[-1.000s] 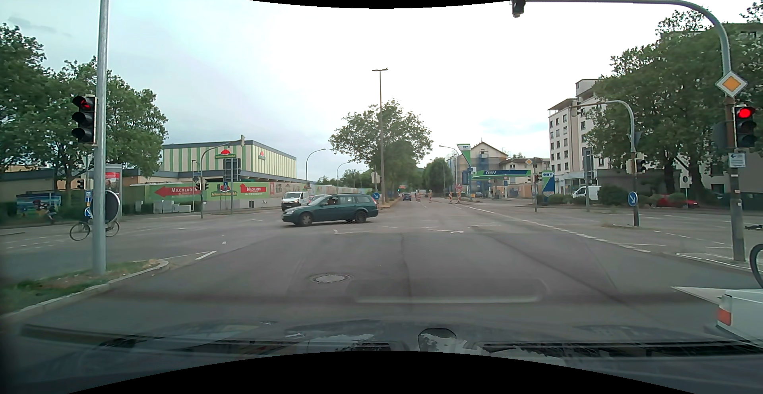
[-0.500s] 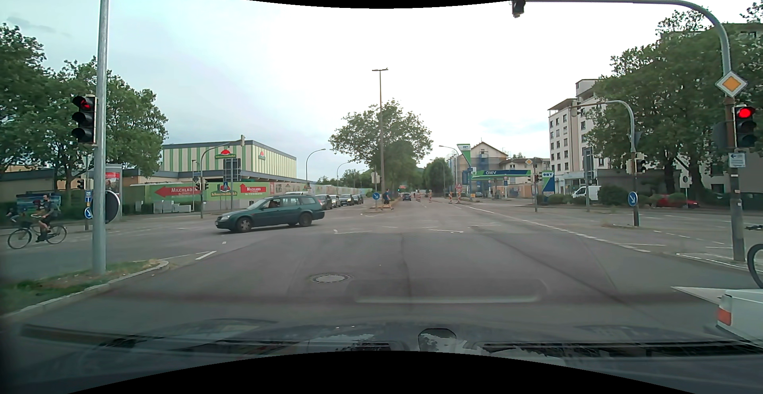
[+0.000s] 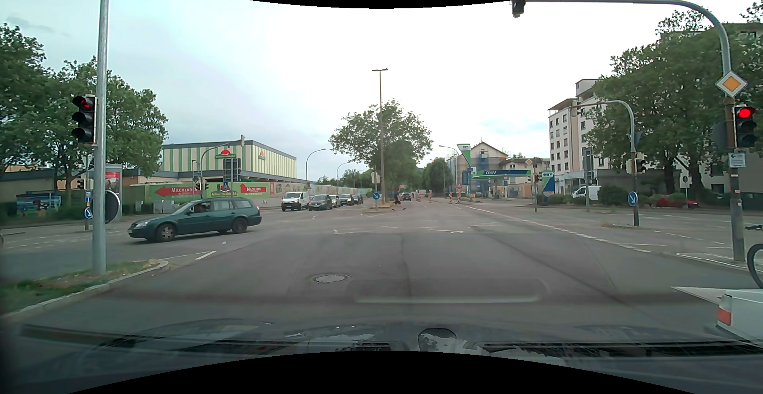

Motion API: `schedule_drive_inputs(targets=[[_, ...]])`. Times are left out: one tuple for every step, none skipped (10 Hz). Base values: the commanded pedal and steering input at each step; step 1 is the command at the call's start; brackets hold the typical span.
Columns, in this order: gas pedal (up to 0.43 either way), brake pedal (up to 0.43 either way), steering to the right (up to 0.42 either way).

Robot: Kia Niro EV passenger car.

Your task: Follow the waypoints while adhering to traffic rules and regulations

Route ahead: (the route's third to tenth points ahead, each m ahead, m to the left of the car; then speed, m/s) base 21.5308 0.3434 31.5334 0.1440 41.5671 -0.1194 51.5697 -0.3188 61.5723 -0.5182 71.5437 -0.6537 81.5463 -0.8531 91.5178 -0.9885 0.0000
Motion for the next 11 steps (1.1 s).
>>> schedule_drive_inputs(targets=[[0.0,0.262,0.002],[0.0,0.262,0.002],[0.0,0.262,0.002],[0.0,0.262,0.002],[0.0,0.262,0.002],[0.0,0.262,0.002],[0.0,0.262,0.002],[0.0,0.262,0.002],[0.0,0.262,0.002],[0.0,0.262,0.002],[0.0,0.262,0.002]])
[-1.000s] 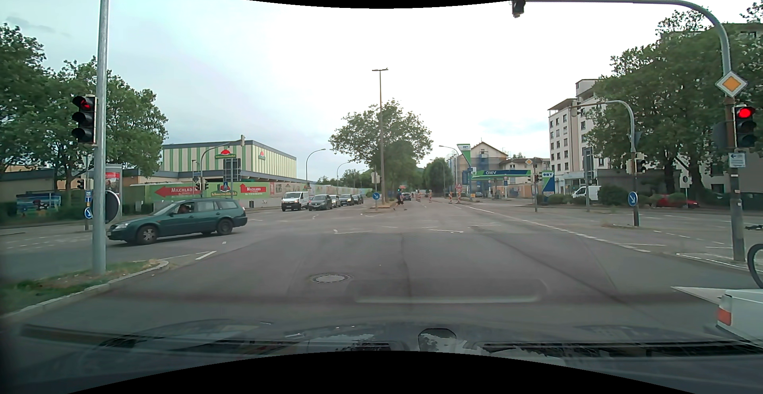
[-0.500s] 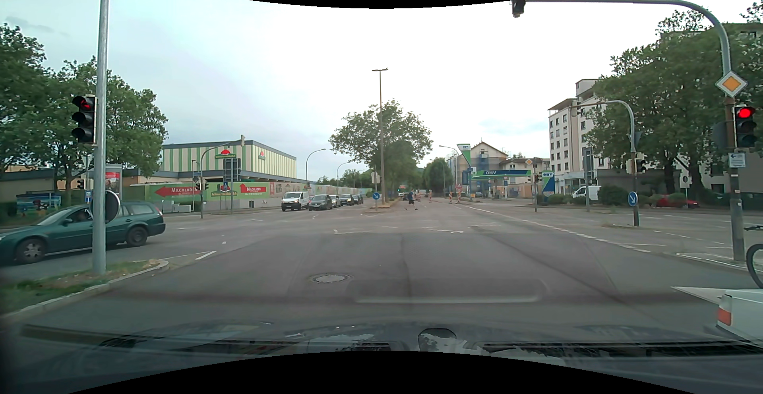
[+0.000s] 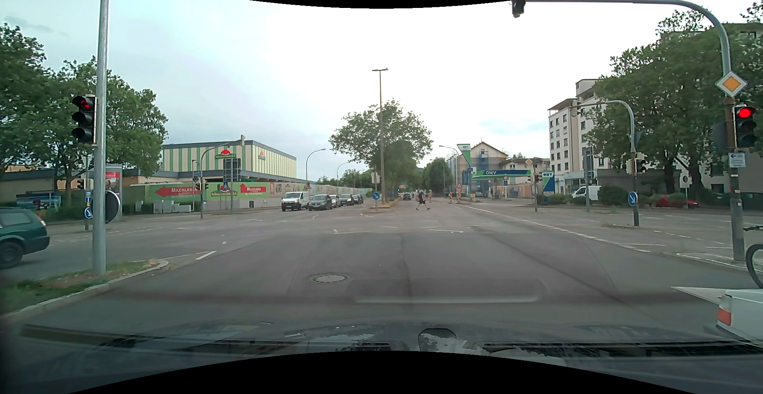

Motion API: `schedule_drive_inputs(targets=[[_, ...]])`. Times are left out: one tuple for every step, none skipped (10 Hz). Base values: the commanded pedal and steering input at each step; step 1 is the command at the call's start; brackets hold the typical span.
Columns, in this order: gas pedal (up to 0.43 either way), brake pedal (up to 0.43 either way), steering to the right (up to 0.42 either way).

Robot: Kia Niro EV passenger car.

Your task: Follow the waypoints while adhering to traffic rules and regulations

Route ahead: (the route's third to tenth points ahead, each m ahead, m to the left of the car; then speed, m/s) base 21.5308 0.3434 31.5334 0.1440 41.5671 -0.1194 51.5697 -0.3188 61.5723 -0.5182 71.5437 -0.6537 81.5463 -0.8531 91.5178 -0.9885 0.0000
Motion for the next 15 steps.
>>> schedule_drive_inputs(targets=[[0.0,0.262,0.002],[0.0,0.262,0.002],[0.0,0.262,0.002],[0.0,0.262,0.002],[0.0,0.262,0.002],[0.0,0.262,0.002],[0.0,0.262,0.002],[0.0,0.262,0.002],[0.0,0.262,0.001],[0.0,0.262,0.002],[0.0,0.262,0.002],[0.0,0.262,0.002],[0.0,0.262,0.002],[0.0,0.262,0.002],[0.0,0.262,0.002]])
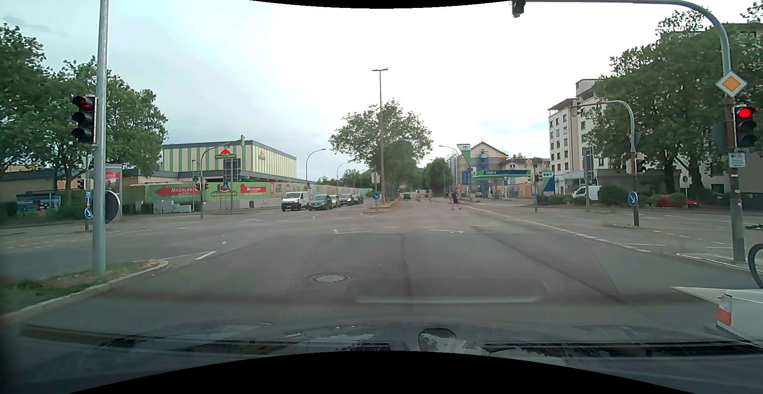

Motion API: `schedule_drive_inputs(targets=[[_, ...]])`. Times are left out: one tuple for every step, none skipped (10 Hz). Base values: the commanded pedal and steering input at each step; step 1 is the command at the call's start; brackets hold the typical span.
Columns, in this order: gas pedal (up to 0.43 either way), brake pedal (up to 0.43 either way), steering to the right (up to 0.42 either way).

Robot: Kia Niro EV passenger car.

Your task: Follow the waypoints while adhering to traffic rules and regulations

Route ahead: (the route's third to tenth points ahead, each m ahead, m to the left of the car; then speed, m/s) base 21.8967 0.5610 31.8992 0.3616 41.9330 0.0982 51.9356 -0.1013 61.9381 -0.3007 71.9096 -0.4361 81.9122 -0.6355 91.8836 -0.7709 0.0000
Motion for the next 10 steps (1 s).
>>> schedule_drive_inputs(targets=[[0.0,0.262,0.002],[0.0,0.262,0.002],[0.0,0.262,0.002],[0.0,0.262,0.002],[0.0,0.262,0.002],[0.0,0.262,0.002],[0.0,0.262,0.001],[0.0,0.262,0.002],[0.0,0.262,0.002],[0.0,0.262,0.002]])
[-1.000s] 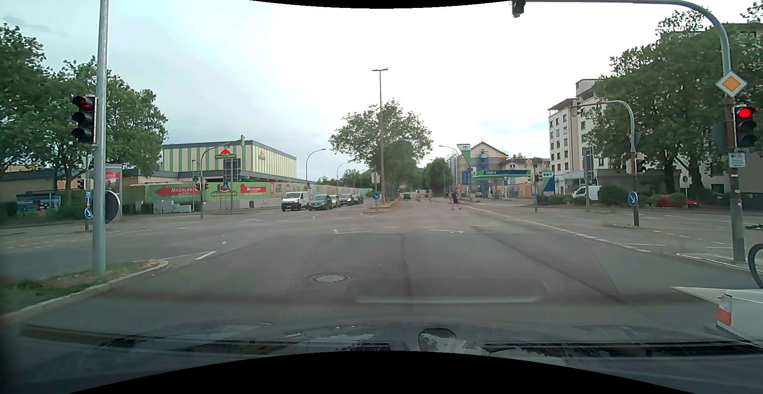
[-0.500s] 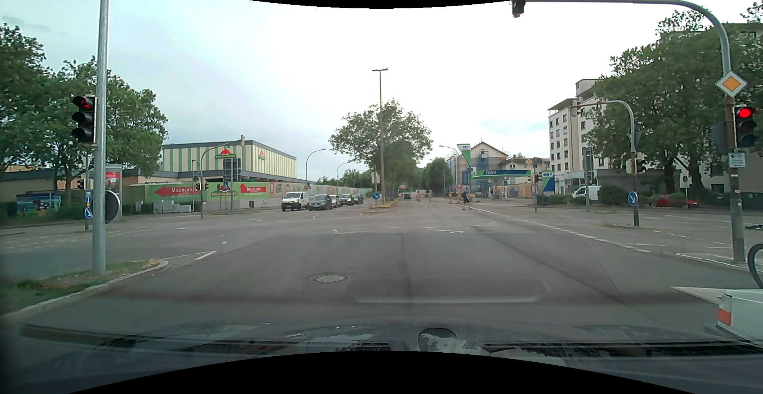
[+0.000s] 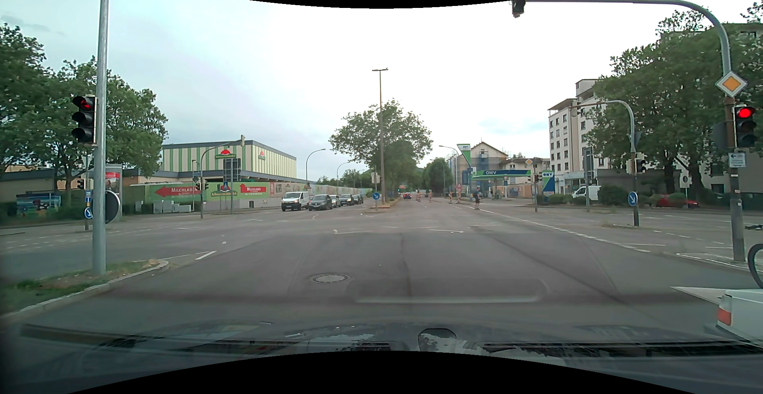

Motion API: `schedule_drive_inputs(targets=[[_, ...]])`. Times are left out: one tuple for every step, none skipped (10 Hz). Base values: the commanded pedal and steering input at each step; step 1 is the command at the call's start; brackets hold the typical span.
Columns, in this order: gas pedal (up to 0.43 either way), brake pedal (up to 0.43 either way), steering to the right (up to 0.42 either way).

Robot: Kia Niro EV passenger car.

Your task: Follow the waypoints while adhering to traffic rules and regulations

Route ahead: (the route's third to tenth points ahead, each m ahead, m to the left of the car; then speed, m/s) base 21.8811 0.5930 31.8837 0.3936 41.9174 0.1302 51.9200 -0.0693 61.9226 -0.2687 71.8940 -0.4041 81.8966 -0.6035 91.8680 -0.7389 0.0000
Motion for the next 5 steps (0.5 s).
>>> schedule_drive_inputs(targets=[[0.0,0.262,0.001],[0.0,0.262,0.001],[0.0,0.262,0.002],[0.0,0.262,0.002],[0.0,0.262,0.001]])
